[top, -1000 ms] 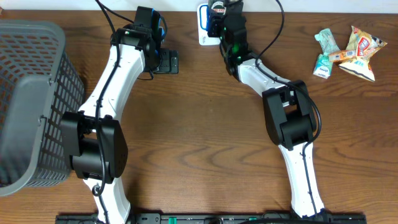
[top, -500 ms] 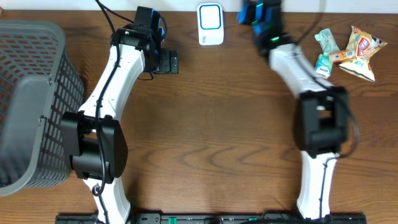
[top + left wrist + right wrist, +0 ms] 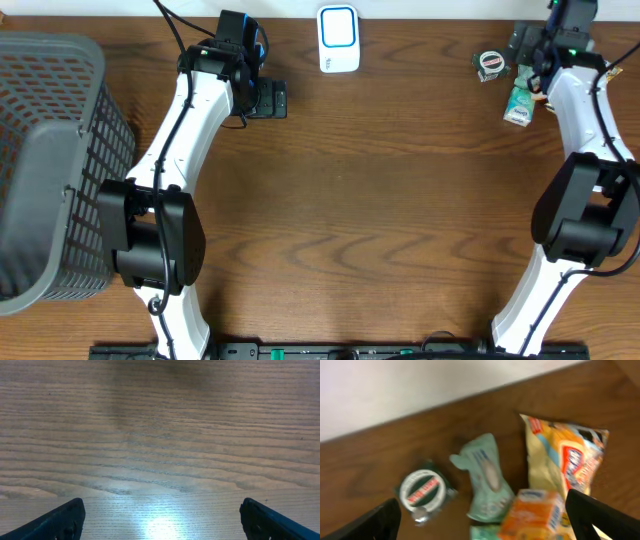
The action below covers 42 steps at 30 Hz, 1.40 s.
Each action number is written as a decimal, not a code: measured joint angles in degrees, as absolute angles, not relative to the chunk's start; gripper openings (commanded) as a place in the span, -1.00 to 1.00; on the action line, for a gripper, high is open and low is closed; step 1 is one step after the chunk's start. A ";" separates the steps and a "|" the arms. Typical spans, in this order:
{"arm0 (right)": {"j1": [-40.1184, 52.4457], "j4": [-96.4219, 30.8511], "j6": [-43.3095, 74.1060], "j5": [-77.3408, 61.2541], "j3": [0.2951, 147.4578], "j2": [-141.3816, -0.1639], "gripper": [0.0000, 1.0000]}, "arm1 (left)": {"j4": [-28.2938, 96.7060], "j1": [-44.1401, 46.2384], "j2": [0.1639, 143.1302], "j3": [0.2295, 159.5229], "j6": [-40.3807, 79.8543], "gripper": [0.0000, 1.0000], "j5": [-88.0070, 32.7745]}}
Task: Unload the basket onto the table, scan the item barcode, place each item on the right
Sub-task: 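Carry the tin right and place it beside the green packs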
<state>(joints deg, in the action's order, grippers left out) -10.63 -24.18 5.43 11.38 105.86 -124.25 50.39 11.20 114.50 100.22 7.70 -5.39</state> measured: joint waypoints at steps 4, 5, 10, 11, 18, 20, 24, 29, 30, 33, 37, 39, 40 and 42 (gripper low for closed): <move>-11.05 -29.10 5.19 11.38 105.60 -121.69 0.99 | 50.39 11.20 114.50 100.22 7.70 0.96 -5.39; -10.98 -31.51 5.15 11.25 105.49 -120.16 0.99 | 50.37 11.20 114.50 100.22 7.70 0.96 -5.39; -9.67 -49.36 4.93 6.48 105.27 -105.32 0.98 | 50.41 11.20 114.50 100.22 7.70 0.96 -5.39; -9.17 -52.53 4.93 4.84 105.38 -102.06 0.99 | 50.35 11.20 114.50 100.22 7.70 0.96 -5.39; -6.74 -78.94 4.93 -7.75 106.06 -89.71 0.98 | 50.41 11.20 114.50 100.22 7.70 0.95 -5.39; -6.72 -81.67 4.91 -9.13 106.00 -89.71 0.99 | 50.39 11.20 114.50 100.22 7.70 0.96 -5.39; -6.72 -83.59 4.93 -10.70 105.95 -89.71 0.98 | 50.37 11.20 114.50 100.22 7.70 0.95 -5.39; -6.72 -83.59 4.93 -11.18 105.95 -89.73 0.99 | 50.39 11.20 114.50 100.22 7.70 0.96 -5.39; -6.72 -83.59 4.95 -11.18 105.95 -89.73 0.99 | 50.37 11.20 114.50 100.22 7.70 0.96 -5.39; -6.72 -83.59 4.93 -11.20 105.95 -89.73 0.99 | 50.37 11.20 114.50 100.22 7.70 0.96 -5.39; -6.72 -83.59 4.93 -11.33 105.95 -89.73 0.99 | 50.37 11.20 114.52 100.22 7.70 0.96 -5.39; -6.72 -83.59 4.93 -11.42 105.95 -89.73 0.99 | 50.37 11.20 114.50 100.22 7.70 0.96 -5.39; -6.72 -83.59 4.93 -11.46 105.95 -89.73 0.98 | 50.37 11.20 114.50 100.22 7.70 0.95 -5.39; -6.72 -83.59 4.93 -11.60 105.95 -89.73 0.99 | 50.37 11.20 114.50 100.22 7.70 0.96 -5.39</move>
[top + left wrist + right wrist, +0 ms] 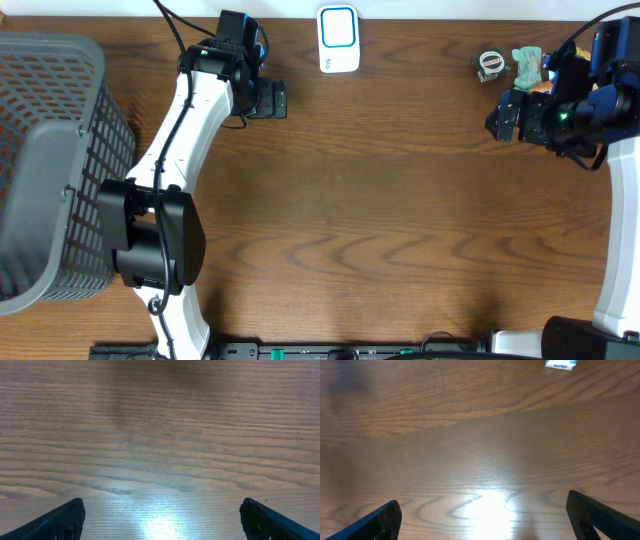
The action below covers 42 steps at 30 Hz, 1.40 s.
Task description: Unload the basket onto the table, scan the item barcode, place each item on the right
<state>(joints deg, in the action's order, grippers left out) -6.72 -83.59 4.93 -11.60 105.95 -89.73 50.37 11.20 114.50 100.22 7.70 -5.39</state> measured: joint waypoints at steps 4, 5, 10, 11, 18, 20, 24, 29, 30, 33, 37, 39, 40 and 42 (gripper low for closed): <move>-6.72 -83.59 4.93 -11.62 105.95 -89.73 0.99 | 50.37 11.20 114.50 100.22 7.70 0.96 -5.39; -6.72 -83.59 4.93 -11.62 105.95 -89.73 0.98 | 50.37 11.20 114.50 100.22 7.70 0.96 -5.39; -6.72 -83.59 4.93 -11.62 105.95 -89.73 0.98 | 50.37 11.20 114.50 100.22 7.70 0.95 -5.39; -6.72 -83.59 4.93 -11.62 105.95 -89.73 0.99 | 50.39 11.20 114.50 100.22 7.70 0.96 -5.39; -6.72 -83.59 4.93 -11.64 105.95 -89.73 0.99 | 50.39 11.20 114.50 100.22 7.70 0.95 -5.39; -6.72 -83.61 4.93 -11.62 105.95 -89.73 0.99 | 50.37 11.20 114.50 100.22 7.70 0.96 -5.39; -6.72 -83.44 4.93 -10.00 105.95 -89.73 0.99 | 50.39 11.20 114.50 100.22 7.70 0.96 -5.39; -6.59 -82.19 4.89 -8.21 103.98 -89.71 0.99 | 50.37 11.20 114.50 100.22 7.70 0.96 -5.39; -6.42 -81.45 4.89 -8.08 103.26 -89.71 0.99 | 50.39 11.20 114.50 100.22 7.70 0.95 -5.39; -4.71 -72.99 4.75 -7.90 95.81 -86.96 0.99 | 50.41 11.20 114.50 100.22 7.70 0.96 -5.39; -3.44 -60.80 4.45 -7.92 82.59 -77.69 0.99 | 50.28 11.20 114.50 100.22 7.70 0.96 -5.39; -3.40 -55.16 4.08 -8.10 75.05 -70.39 0.99 | 50.48 11.20 114.50 100.22 7.68 0.95 -5.37; -3.40 -52.47 3.92 -8.21 72.05 -67.29 0.99 | 50.35 11.20 114.52 100.22 7.70 0.95 -5.39; -3.40 -45.98 3.46 -8.82 64.10 -59.44 0.99 | 50.48 11.20 114.52 100.22 7.70 0.96 -5.39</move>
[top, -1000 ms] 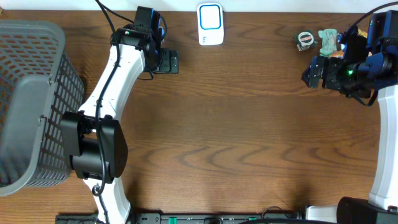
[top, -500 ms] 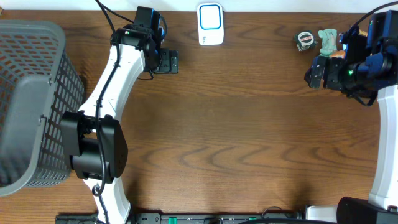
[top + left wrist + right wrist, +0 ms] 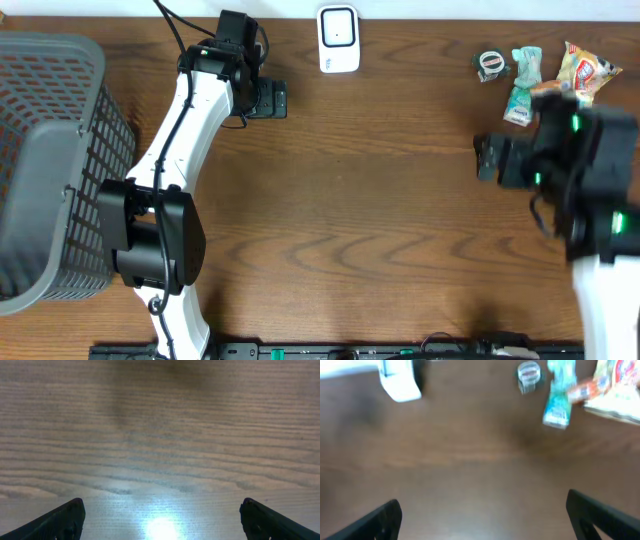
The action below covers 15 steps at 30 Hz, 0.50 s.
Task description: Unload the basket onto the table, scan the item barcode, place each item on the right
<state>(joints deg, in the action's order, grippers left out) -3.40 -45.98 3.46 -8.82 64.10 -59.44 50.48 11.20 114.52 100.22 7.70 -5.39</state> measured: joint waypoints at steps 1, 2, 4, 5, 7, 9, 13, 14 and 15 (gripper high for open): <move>-3.40 -43.62 3.31 -9.08 60.05 -55.40 0.99 | 50.46 11.20 114.50 100.20 7.70 0.95 -5.34; -3.40 -37.80 2.98 -9.28 54.13 -49.91 0.99 | 50.41 11.20 114.50 100.20 7.70 0.96 -5.37; -3.40 -33.36 2.42 -9.43 46.33 -42.39 0.98 | 50.37 11.20 114.50 100.20 7.70 0.95 -5.37; -3.40 -30.81 1.98 -9.52 40.10 -36.32 0.99 | 50.35 11.20 114.52 100.20 7.68 0.95 -5.34; -3.40 -25.98 1.56 -9.63 31.57 -27.29 0.99 | 50.39 11.20 114.52 100.20 7.70 0.95 -5.21; -3.40 -21.98 1.26 -9.63 24.49 -19.31 0.99 | 50.43 11.20 114.52 100.20 7.70 0.96 -5.19; -3.40 -14.35 0.95 -9.65 14.13 -9.26 0.99 | 50.43 11.20 114.52 100.20 7.70 0.95 -5.19; -3.40 -13.15 0.97 -9.65 12.75 -8.19 0.99 | 50.37 11.20 114.52 100.20 7.70 0.95 -5.17; -3.40 -11.11 0.95 -9.65 10.57 -6.59 0.99 | 50.41 11.20 114.52 100.20 7.70 0.95 -5.17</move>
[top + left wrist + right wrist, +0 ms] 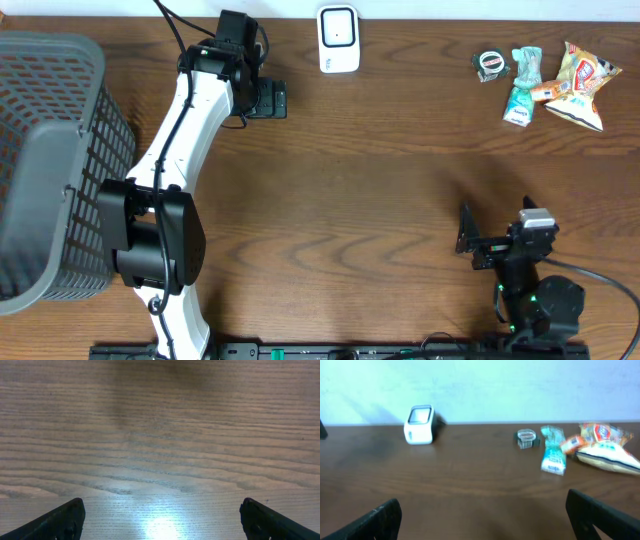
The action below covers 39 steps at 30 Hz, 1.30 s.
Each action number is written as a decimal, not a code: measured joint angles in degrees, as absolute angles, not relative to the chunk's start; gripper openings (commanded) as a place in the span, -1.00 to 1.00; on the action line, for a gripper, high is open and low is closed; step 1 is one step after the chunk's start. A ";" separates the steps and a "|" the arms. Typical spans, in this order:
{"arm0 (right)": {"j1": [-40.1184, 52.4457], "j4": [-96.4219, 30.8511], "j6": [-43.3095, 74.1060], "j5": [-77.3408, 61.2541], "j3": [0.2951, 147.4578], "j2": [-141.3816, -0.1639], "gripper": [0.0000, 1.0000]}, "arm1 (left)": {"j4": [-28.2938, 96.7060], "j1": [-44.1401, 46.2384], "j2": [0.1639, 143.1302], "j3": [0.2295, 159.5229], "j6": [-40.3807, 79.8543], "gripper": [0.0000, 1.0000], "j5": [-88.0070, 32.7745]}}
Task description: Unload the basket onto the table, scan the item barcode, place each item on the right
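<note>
The white barcode scanner stands at the table's back edge, also visible as the scanner in the right wrist view. The items lie at the back right: a round tin, a teal packet, a small orange pack and a chip bag. My right gripper is low near the front edge, far from them, open and empty. My left gripper is open over bare wood left of the scanner.
A grey mesh basket fills the left edge of the wooden table. A white wall rises behind the table's back edge.
My right arm has drawn back from the right middle of the table to near the front edge, and its camera now looks level across the table. The left arm has not moved.
My right gripper was open right over the items in the back right corner. Then it stood a little nearer and left of them, later over the right middle of the table, and now by the front edge, empty each time. The left arm stayed still.
</note>
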<state>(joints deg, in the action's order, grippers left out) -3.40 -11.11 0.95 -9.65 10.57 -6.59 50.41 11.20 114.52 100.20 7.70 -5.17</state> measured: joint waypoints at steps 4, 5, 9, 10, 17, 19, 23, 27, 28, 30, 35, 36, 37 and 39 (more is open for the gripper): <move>-3.40 -4.29 0.93 -9.65 5.96 -3.49 0.99 | 50.39 11.20 114.52 100.20 7.70 0.96 -5.17; -3.40 -1.87 0.91 -9.65 4.71 -2.74 0.99 | 50.37 11.20 114.52 100.20 7.70 0.96 -5.19; -3.40 2.79 0.91 -9.65 1.76 -1.54 0.98 | 50.39 11.20 114.52 100.20 7.70 0.96 -5.19; -3.40 3.40 0.93 -9.65 1.26 -1.48 0.99 | 50.39 11.20 114.52 100.20 7.70 0.96 -5.19; -3.40 1.69 0.91 -9.50 0.51 -0.73 0.98 | 50.39 11.20 114.52 100.20 7.70 0.96 -5.19; -3.40 -3.01 0.93 -8.93 0.40 -0.64 0.99 | 50.39 11.20 114.52 100.20 7.68 0.95 -5.19; -3.40 -3.49 0.93 -8.08 0.40 -0.69 0.99 | 50.39 11.20 114.52 100.20 7.70 0.96 -5.17; -3.40 -3.46 0.93 -7.90 0.40 -0.69 0.99 | 50.39 11.20 114.52 100.20 7.70 0.96 -5.19; -3.40 -3.46 0.93 -7.88 0.40 -0.69 0.99 | 50.39 11.20 114.52 100.20 7.70 0.96 -5.19; -3.40 -3.46 0.93 -7.88 0.40 -0.69 0.98 | 50.39 11.20 114.52 100.20 7.70 0.95 -5.17; -3.40 -3.46 0.93 -7.88 0.40 -0.69 0.99 | 50.39 11.20 114.52 100.20 7.70 0.96 -5.19; -3.40 -3.46 0.93 -7.88 0.40 -0.69 0.99 | 50.39 11.20 114.52 100.20 7.70 0.95 -5.19; -3.40 -3.46 0.93 -7.88 0.40 -0.69 0.99 | 50.39 11.20 114.52 100.20 7.70 0.96 -5.19; -3.40 -3.46 0.93 -7.88 0.40 -0.69 0.98 | 50.39 11.20 114.52 100.20 7.70 0.96 -5.19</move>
<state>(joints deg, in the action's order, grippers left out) -3.40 -3.46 0.93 -7.88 0.40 -0.69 50.39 11.20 114.52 100.20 7.70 -5.19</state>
